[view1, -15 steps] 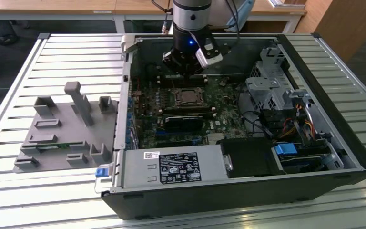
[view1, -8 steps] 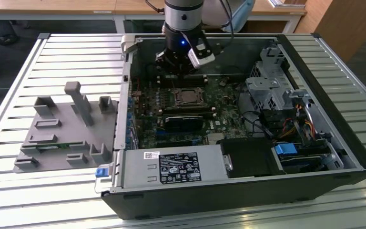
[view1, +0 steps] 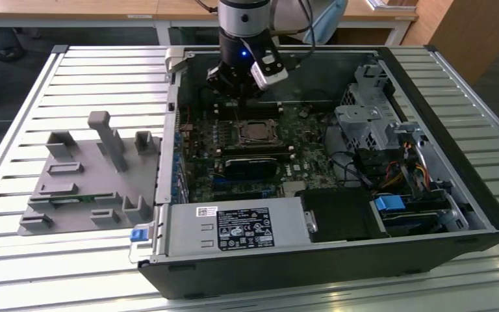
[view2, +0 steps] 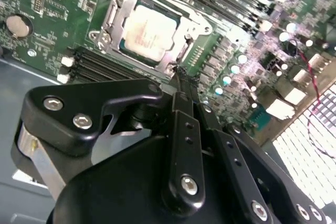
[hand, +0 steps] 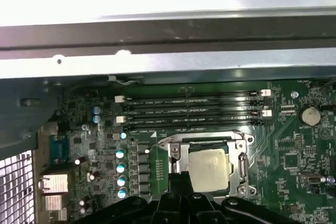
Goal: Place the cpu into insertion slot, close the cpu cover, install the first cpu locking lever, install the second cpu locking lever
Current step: 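Install the first cpu locking lever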
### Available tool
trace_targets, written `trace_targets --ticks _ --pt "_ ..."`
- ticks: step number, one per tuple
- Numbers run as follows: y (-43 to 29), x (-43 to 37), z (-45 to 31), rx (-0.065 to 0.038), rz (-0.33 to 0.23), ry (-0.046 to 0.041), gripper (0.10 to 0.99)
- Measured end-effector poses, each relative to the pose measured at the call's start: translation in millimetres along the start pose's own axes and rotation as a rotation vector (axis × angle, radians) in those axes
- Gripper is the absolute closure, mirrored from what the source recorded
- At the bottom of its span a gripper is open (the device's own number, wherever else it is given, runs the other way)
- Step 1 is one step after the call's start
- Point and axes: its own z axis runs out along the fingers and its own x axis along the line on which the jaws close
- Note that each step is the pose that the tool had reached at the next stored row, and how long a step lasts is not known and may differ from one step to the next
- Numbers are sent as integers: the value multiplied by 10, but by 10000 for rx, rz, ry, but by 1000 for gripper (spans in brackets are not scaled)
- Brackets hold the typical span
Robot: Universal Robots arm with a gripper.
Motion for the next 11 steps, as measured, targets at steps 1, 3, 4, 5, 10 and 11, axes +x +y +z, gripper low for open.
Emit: trace_targets --ticks 1,3,4,5,10,11 --pt "-1 19 -6 -1 -1 -7 980" --pt "-3 54 -13 -1 -2 -17 980" --pt "-4 69 -15 -2 -2 -20 980" --pt "-5 86 -18 -1 -1 -23 980" --pt "-9 152 -26 -6 -2 -31 980" --pt "-10 166 -27 -7 -2 -33 980"
